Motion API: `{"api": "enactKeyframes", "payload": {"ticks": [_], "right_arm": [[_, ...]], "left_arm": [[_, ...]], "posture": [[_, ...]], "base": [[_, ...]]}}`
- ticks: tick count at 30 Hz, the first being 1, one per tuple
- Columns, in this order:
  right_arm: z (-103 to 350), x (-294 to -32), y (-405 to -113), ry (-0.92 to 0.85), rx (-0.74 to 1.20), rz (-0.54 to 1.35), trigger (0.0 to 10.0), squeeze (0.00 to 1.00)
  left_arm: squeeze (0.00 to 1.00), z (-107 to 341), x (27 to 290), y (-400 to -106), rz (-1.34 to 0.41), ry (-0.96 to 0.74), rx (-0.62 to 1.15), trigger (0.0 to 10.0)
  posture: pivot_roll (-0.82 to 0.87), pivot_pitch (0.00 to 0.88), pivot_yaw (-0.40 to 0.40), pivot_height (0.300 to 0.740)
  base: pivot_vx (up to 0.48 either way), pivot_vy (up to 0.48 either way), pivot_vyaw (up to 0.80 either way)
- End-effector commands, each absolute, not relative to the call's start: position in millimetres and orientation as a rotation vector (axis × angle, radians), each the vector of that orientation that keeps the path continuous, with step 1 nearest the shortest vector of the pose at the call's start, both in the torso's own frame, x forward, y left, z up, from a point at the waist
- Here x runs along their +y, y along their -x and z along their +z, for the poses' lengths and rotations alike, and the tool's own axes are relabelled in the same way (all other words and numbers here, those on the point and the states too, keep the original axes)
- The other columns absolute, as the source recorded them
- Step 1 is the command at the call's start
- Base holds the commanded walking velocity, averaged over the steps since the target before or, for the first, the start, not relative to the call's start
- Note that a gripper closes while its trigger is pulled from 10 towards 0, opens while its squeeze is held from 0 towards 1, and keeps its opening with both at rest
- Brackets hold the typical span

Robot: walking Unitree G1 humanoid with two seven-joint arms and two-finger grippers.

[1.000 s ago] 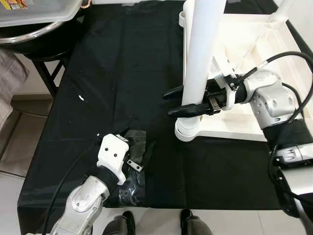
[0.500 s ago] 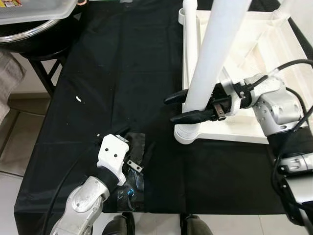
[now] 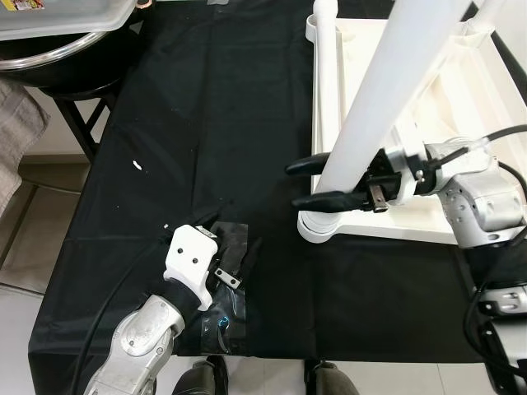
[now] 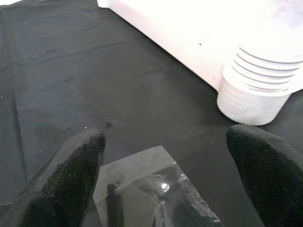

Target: Building children table

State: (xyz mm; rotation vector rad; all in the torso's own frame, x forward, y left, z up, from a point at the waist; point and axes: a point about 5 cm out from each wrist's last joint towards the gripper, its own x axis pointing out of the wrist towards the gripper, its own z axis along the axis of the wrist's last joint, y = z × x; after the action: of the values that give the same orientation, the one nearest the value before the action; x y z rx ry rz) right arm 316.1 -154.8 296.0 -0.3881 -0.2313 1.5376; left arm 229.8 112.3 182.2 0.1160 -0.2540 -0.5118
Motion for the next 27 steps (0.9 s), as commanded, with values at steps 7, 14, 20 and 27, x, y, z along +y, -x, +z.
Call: {"api": "enactKeyframes", "payload": {"ticks": [7,14,20,27], "right_arm": [[262,-161,-324,0.318,-0.025,1.441,10.0,0.00],[249,-163,-330,0.351,0.098,1.395,10.0,0.00],[246,-162,-332,0.354,0.118,1.322,10.0,0.00],[231,-158,-321,0.257,0.107,1.051,10.0,0.00]], "left_arm": [[0.00,176,114,-229,-0.508,-0.117,-0.220,10.0],[0.00,176,114,-229,-0.508,-0.115,-0.219,10.0],[0.00,176,113,-229,-0.506,-0.114,-0.221,10.0],[0.00,182,125,-235,-0.432,-0.046,-0.235,10.0]], "posture": [[0.04,0.349,0.038,0.740],[0.04,0.351,0.035,0.740],[0.04,0.350,0.030,0.740],[0.02,0.345,0.016,0.740]], "base": [[0.000,0.000,0.00],[0.000,0.000,0.00],[0.000,0.000,0.00],[0.000,0.000,0.00]]}}
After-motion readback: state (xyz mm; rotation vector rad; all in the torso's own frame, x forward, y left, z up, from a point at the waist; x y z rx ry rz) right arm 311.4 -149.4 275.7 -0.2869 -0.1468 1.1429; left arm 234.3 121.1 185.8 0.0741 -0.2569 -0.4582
